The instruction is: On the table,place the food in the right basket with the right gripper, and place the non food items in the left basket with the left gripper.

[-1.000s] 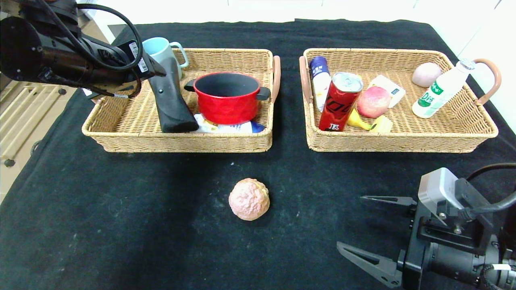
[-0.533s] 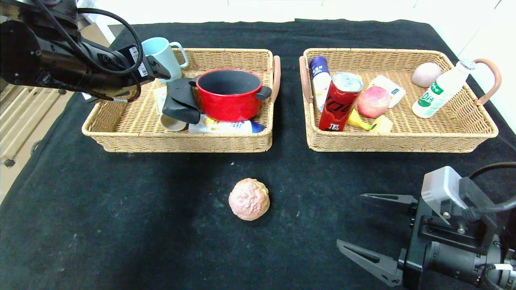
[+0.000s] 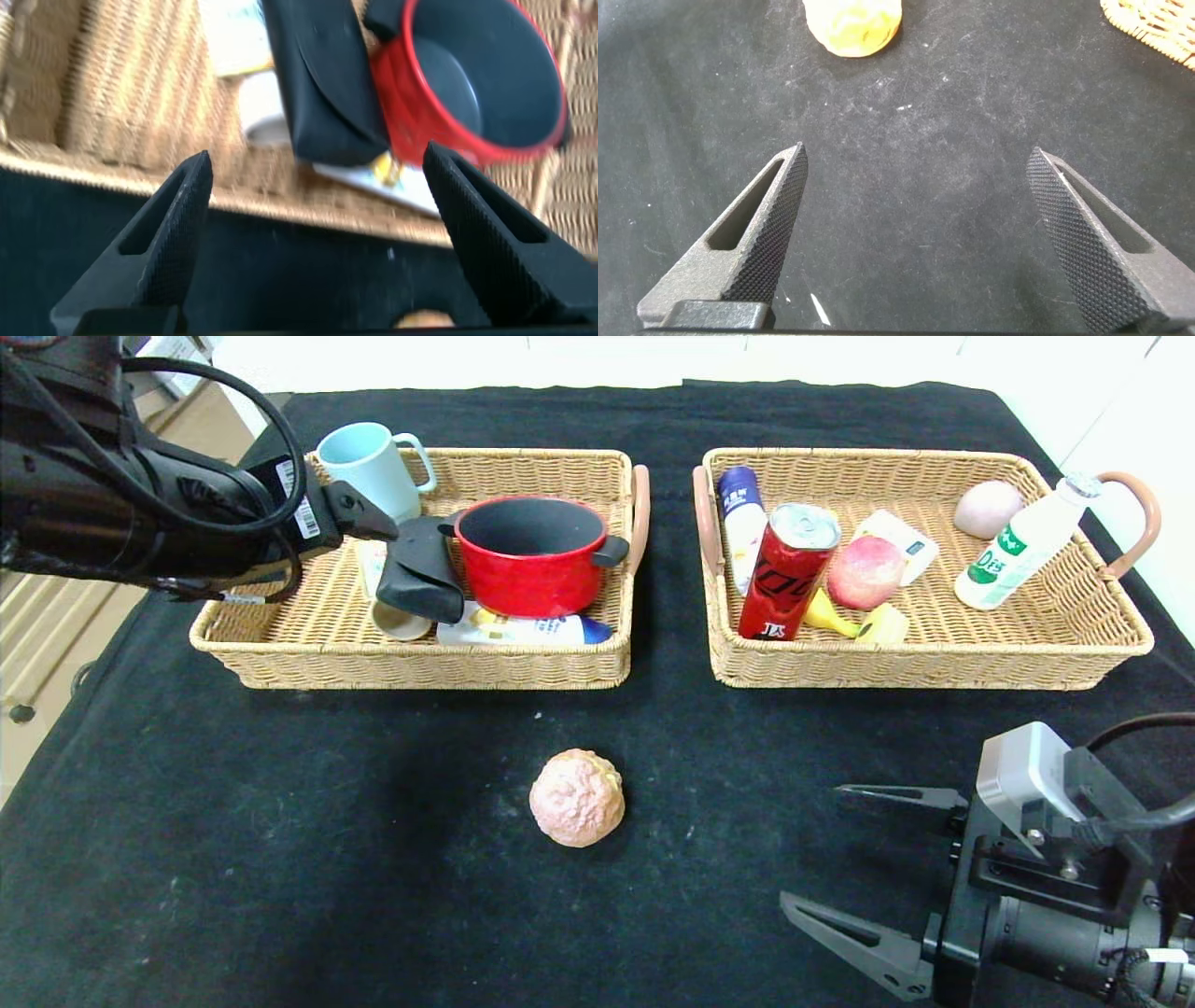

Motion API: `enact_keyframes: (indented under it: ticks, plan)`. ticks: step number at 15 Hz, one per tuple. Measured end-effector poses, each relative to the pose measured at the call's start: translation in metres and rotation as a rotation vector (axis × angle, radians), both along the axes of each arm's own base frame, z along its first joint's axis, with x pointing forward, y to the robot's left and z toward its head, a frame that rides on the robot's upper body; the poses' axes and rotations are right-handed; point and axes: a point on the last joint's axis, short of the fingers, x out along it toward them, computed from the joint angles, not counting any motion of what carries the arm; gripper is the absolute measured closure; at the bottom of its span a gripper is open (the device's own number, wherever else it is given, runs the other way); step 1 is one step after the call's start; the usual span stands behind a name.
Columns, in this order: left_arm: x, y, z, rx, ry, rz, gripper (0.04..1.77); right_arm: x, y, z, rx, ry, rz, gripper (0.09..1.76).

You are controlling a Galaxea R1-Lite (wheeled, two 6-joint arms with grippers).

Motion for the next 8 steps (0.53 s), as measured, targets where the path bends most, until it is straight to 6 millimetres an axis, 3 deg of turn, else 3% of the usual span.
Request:
enact_keyframes:
  ticks: [8]
  plan:
    - [-0.061,-0.041,-0.036,0.062,0.143,-0.245,0.12,0.001,0.000,0.001,0.005,-0.009,-0.005,0.14]
